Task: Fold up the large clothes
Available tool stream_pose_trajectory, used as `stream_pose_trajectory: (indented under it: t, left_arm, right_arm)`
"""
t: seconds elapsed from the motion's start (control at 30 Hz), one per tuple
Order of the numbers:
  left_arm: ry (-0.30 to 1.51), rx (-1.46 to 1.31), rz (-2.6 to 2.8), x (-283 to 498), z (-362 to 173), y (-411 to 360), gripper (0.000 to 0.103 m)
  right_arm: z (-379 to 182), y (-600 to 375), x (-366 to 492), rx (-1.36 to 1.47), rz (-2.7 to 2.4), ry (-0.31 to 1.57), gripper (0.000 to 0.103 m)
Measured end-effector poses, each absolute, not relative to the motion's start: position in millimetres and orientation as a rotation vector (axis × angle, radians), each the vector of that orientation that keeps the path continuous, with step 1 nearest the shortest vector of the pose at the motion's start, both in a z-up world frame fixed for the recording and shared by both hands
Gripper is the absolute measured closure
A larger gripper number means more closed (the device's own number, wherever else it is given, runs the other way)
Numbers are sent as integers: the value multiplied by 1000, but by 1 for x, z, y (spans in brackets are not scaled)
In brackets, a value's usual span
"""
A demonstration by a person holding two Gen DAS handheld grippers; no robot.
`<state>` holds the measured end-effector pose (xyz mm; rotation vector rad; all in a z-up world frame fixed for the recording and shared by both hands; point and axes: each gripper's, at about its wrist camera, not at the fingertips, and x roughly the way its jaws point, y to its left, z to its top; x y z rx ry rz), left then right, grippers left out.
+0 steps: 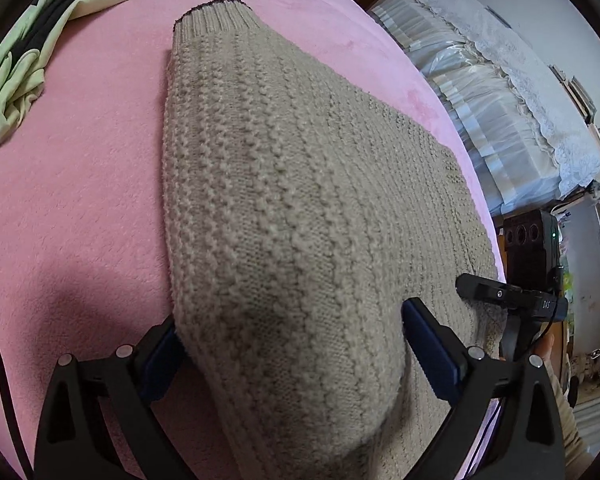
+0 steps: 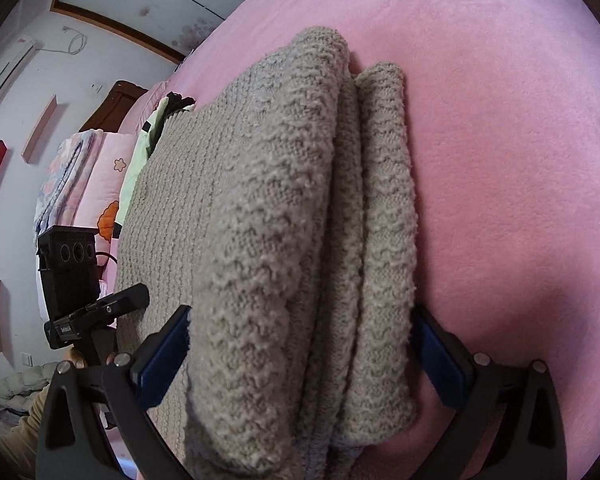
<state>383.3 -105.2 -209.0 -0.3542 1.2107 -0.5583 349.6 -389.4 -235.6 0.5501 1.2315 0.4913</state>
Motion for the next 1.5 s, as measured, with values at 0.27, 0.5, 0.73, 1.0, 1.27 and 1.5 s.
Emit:
stream_pose_trajectory:
  t: [0.27,0.5,0.73,1.0,1.27,1.5]
  left_arm:
    - [1241,-269,-457,388,-196,-119,10]
    - [1131,-57,-367,369,-156,-149,50]
    - [1034,80,-394,332,-96,-152,53]
    - [1004,78,-376,313,-28,-33,52]
    - [918,121,-291,416,46,108,52]
    - [896,101,-225,537,16,195,50]
  right_arm:
    - [-228,-371,353,535,535,1179,29]
    - [-206,-363,340,504,483,1143,50]
    - [-154,-320,295,441,467,1074,54]
    - [-93,-237,292,467,561,989,54]
    - [-28,-103,412,446,685,844,54]
    - [-53,-19,524,464,691,778,54]
